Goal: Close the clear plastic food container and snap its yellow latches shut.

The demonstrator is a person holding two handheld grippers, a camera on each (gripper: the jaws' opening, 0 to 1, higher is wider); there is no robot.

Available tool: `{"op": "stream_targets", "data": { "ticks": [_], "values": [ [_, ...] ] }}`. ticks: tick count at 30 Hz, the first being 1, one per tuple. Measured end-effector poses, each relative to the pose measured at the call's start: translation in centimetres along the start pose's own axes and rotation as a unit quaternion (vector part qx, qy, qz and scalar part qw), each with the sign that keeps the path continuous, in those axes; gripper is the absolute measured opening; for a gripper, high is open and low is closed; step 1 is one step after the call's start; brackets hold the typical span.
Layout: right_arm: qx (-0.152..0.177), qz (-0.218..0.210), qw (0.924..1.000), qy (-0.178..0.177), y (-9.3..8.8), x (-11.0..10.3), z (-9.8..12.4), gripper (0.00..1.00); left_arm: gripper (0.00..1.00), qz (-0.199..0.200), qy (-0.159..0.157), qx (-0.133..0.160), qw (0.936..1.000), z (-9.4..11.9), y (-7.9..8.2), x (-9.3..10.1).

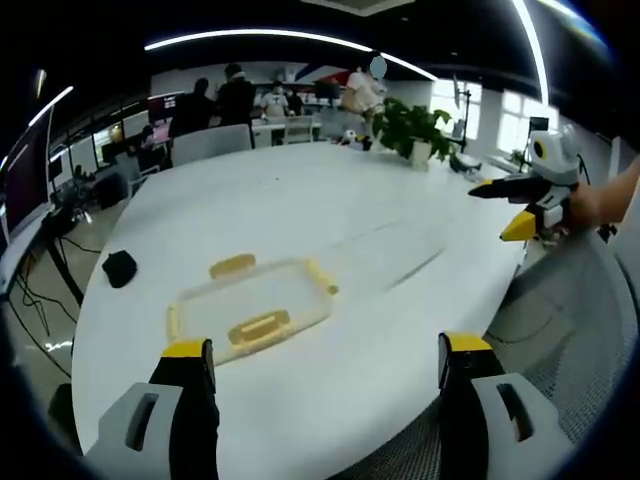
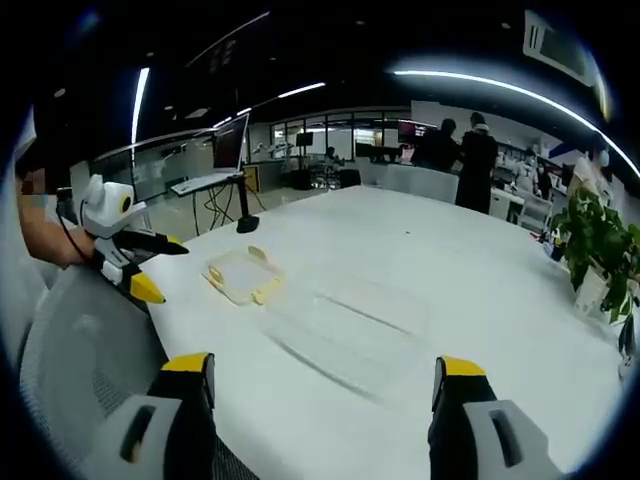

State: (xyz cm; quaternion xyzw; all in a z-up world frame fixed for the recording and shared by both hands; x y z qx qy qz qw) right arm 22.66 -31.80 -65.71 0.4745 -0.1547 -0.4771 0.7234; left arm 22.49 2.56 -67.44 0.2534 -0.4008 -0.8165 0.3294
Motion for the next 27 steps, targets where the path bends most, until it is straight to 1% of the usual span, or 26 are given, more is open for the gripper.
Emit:
{"op": "stream_targets", "data": {
  "ticks": [9, 19, 21, 24, 27],
  "values": [
    [-0.01, 0.003, 0.9999, 0.0, -0.2, -0.05, -0.15, 0.89, 0.9, -0.004, -0.004, -0.006, 1.0, -0.08, -0.05, 0.13],
    [-0.02, 0.002, 0.9998, -0.007, -0.65, 0.09, -0.14, 0.89, 0.9, 0.004, -0.015, -0.01, 0.9998, -0.08, -0.36, 0.5],
    [-0.018, 0.0, 0.9998, -0.005, -0.58, 0.06, -0.17, 0.89, 0.9, -0.001, -0.013, -0.008, 0.9999, -0.08, -0.37, 0.44],
    [-0.022, 0.003, 0.9997, -0.004, -0.62, 0.0, -0.27, 0.89, 0.9, 0.006, -0.009, -0.007, 0.9999, -0.06, -0.39, 0.25],
    [-0.022, -0.003, 0.9997, -0.003, -0.63, 0.13, -0.36, 0.89, 0.9, 0.004, -0.012, -0.01, 0.9999, -0.13, -0.44, 0.26]
  ]
}}
Point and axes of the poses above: the point that each gripper's makers call its tool centre point, and the gripper's own axes: z roughly backward along the fingers, x roughly to its right, y roughly out of its top, the point moved 10 cm from there along z, roughly backward along the fingers, and after that the axes turned 14 degrees about -z, right-handed, at the moved point
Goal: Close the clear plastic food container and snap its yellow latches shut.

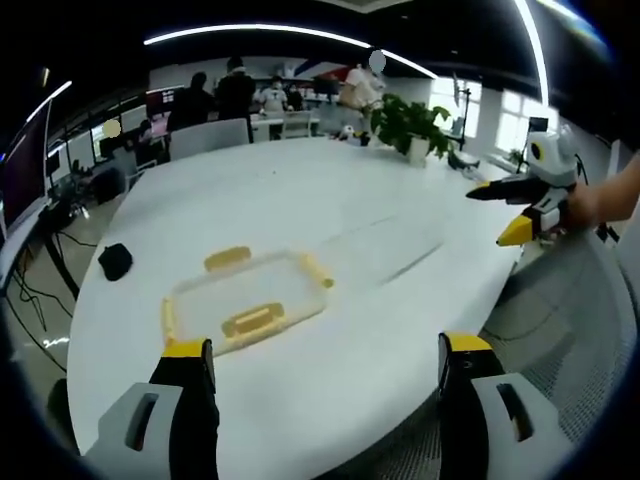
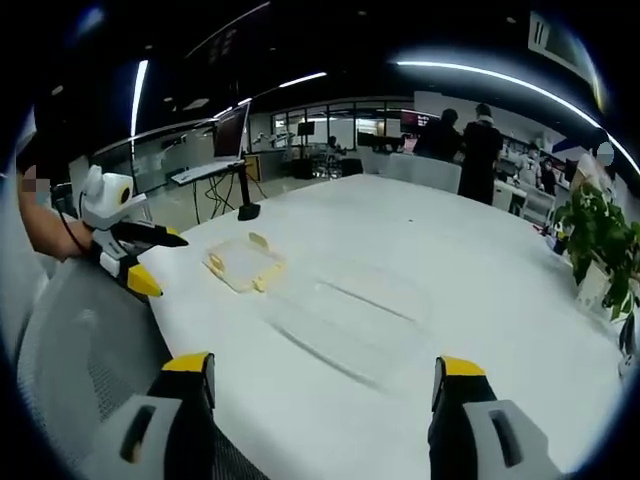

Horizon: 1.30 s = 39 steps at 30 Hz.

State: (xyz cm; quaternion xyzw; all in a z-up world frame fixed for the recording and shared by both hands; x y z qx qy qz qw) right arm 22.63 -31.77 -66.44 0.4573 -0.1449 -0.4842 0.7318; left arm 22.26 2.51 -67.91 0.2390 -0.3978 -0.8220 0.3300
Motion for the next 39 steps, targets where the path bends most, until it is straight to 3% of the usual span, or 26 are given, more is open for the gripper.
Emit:
{"op": "stream_targets", "data": {
  "ticks": [12, 18, 28, 36, 39],
  "values": [
    [0.002, -0.012, 0.9999, -0.002, 0.4, 0.1, 0.1, 0.88, 0.89, -0.018, 0.002, 0.002, 0.9998, 0.0, 0.3, 0.0],
    [-0.004, -0.017, 0.9998, -0.001, 0.1, 0.1, 0.0, 0.88, 0.88, -0.008, 0.007, 0.0, 0.9999, 0.1, 0.1, -0.3],
    [-0.022, 0.011, 0.9997, 0.0, 0.1, -0.2, -0.3, 0.89, 0.86, -0.015, 0.007, 0.018, 0.9997, 0.4, 0.6, -0.4],
    [-0.031, 0.032, 0.999, 0.005, 0.4, -0.8, -0.4, 0.9, 0.85, -0.015, -0.011, 0.023, 0.9996, 0.7, 0.7, -0.6],
    [-0.032, 0.041, 0.9985, 0.02, 0.6, -1.1, -0.6, 0.87, 0.85, -0.019, -0.012, 0.023, 0.9995, 0.6, 0.7, -1.1]
  ]
}}
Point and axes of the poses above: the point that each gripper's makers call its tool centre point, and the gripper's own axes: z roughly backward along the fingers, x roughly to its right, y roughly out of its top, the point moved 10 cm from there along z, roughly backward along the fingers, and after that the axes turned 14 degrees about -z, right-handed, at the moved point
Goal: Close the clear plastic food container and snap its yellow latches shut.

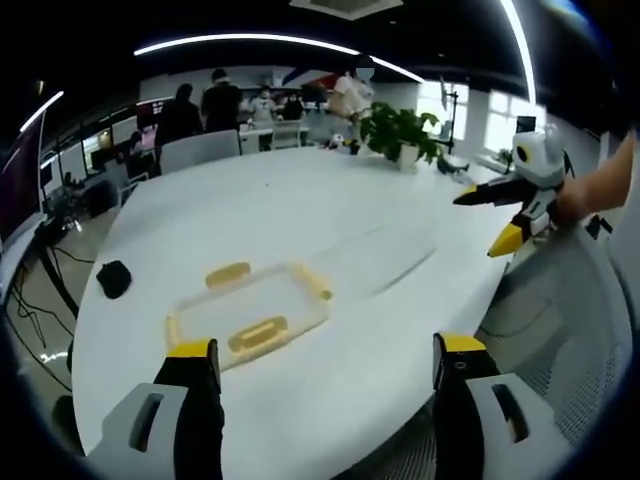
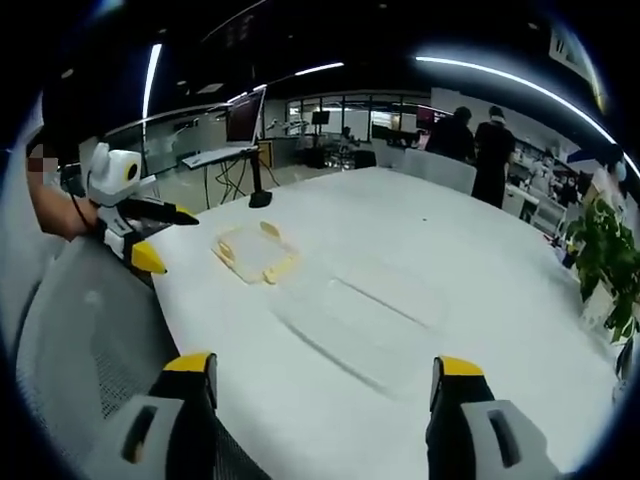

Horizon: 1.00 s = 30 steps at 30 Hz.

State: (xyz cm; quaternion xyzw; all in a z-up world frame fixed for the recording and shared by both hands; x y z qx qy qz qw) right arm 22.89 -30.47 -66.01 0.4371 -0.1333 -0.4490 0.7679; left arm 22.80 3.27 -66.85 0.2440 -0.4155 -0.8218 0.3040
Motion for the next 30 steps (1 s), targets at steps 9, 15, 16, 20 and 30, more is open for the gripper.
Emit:
{"op": "stream_targets", "data": {
  "ticks": [9, 15, 16, 20, 30],
  "values": [
    [0.0, 0.027, 0.9995, 0.017, 1.6, -1.0, -1.9, 0.87, 0.84, -0.035, -0.011, -0.005, 0.9993, 0.6, -0.2, -2.1],
    [-0.016, 0.045, 0.998, 0.04, 2.3, -1.8, -3.3, 0.88, 0.84, -0.024, -0.008, -0.008, 0.9996, 0.6, -0.8, -3.3],
    [-0.015, 0.047, 0.9979, 0.043, 2.6, -1.9, -3.6, 0.87, 0.83, -0.029, -0.008, -0.009, 0.9995, 0.6, -0.9, -3.5],
    [-0.018, 0.056, 0.9973, 0.043, 3.6, -2.1, -4.5, 0.85, 0.83, -0.034, -0.007, -0.01, 0.9994, 0.8, -1.1, -4.5],
    [-0.03, 0.069, 0.9953, 0.062, 5.2, -3.3, -6.8, 0.85, 0.83, -0.029, -0.014, -0.009, 0.9994, 0.6, -1.7, -6.6]
  ]
}}
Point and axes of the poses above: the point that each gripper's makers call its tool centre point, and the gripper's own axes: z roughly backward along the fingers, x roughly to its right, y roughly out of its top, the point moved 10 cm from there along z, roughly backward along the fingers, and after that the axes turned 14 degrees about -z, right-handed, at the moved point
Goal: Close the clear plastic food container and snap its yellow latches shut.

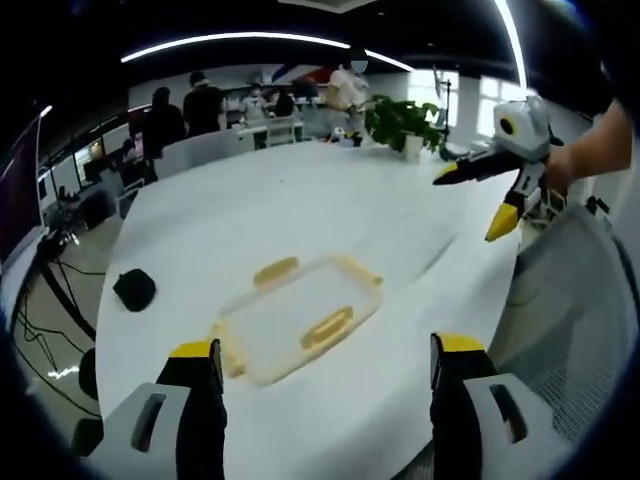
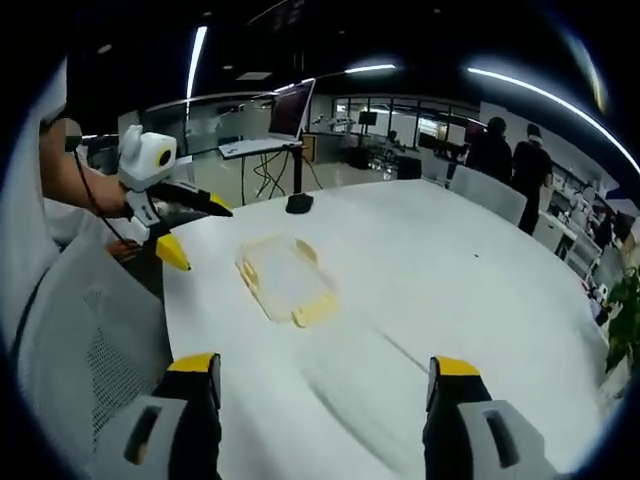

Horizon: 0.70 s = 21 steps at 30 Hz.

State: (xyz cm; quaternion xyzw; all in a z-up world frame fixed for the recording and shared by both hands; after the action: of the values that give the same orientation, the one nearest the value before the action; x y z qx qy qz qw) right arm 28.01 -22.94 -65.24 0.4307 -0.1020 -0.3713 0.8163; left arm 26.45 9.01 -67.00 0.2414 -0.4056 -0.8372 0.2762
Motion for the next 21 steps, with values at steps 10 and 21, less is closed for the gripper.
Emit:
{"op": "stream_targets", "data": {
  "ticks": [10, 21],
  "values": [
    [-0.007, 0.016, 0.9995, 0.028, 2.1, -1.1, -2.7, 0.82, 0.81, -0.021, -0.036, 0.007, 0.9991, -1.1, 0.3, -1.7],
    [-0.021, 0.04, 0.9978, 0.047, 4.0, -0.8, -5.3, 0.79, 0.78, -0.047, -0.056, 0.01, 0.9973, -1.4, 0.7, -4.1]
  ]
}}
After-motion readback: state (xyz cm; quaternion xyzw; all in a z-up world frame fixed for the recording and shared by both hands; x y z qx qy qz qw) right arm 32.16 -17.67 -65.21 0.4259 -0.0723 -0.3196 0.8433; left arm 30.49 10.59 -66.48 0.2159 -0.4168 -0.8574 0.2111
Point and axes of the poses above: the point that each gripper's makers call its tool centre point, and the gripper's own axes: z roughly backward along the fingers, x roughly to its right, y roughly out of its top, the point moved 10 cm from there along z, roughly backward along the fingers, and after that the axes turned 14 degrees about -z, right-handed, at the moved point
